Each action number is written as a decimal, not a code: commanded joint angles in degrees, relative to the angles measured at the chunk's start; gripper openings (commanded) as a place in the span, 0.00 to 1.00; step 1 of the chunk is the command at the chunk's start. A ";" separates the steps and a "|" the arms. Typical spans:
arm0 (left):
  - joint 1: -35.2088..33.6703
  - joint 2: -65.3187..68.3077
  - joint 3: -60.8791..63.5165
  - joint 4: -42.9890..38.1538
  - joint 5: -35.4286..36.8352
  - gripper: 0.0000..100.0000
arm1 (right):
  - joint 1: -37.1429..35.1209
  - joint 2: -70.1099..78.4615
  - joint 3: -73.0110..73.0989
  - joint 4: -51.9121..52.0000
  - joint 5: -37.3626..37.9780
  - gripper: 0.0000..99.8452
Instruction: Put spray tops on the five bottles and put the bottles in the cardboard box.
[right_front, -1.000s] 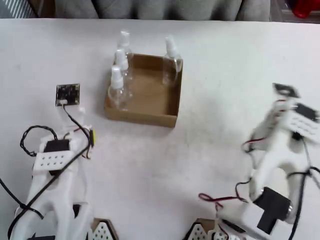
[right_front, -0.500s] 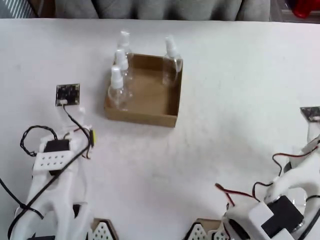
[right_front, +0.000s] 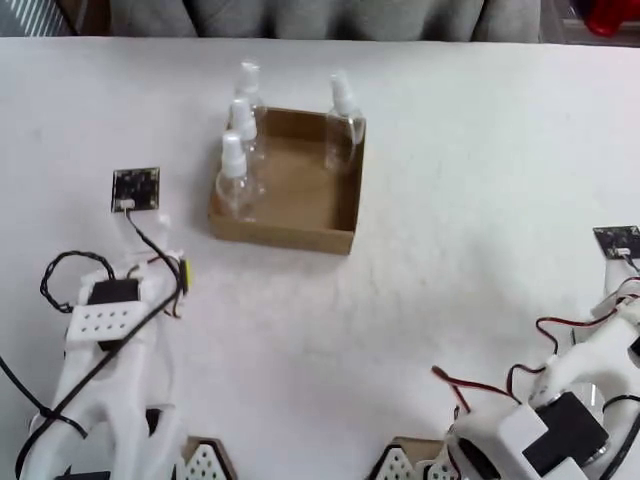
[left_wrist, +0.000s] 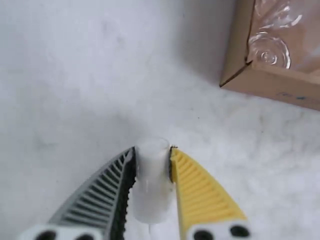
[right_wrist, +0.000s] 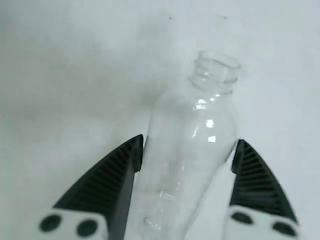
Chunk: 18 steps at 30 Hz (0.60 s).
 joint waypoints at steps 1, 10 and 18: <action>-0.57 0.04 0.26 -1.58 0.00 0.02 | 0.31 -0.57 -3.34 -0.40 -4.48 0.28; -0.66 0.04 0.26 -1.58 0.00 0.02 | 0.40 -0.57 -3.52 -0.66 -9.76 0.22; -0.75 0.04 0.26 -1.58 0.00 0.02 | -2.33 -0.48 -3.52 -1.45 -10.99 0.25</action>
